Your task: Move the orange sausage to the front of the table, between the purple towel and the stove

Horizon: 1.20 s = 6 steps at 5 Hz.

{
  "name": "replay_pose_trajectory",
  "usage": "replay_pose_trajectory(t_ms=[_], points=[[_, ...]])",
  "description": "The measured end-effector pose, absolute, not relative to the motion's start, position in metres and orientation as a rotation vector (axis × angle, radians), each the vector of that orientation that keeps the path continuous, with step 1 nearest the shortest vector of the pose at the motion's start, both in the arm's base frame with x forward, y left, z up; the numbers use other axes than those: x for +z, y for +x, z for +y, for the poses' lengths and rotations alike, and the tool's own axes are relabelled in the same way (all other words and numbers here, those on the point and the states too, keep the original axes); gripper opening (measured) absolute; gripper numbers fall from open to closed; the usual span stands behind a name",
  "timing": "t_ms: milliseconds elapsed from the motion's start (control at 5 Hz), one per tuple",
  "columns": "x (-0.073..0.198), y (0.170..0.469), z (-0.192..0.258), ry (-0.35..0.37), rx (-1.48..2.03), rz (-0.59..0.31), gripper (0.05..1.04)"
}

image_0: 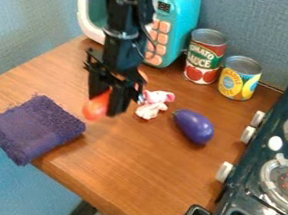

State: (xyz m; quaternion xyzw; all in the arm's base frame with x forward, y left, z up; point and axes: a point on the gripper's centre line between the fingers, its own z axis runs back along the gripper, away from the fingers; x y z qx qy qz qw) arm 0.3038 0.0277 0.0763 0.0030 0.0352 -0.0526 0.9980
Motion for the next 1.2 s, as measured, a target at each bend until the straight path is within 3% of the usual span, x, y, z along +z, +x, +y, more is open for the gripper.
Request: replay_pose_trajectory(t_ms=[600,800,1200], points=[[0.051,0.265,-0.034,-0.017,-0.279,0.113,0.565],[0.051,0.269,-0.039,-0.031,-0.315,0.09,0.565],[0.024,0.279,-0.047,-0.03,-0.357,0.138,0.565]])
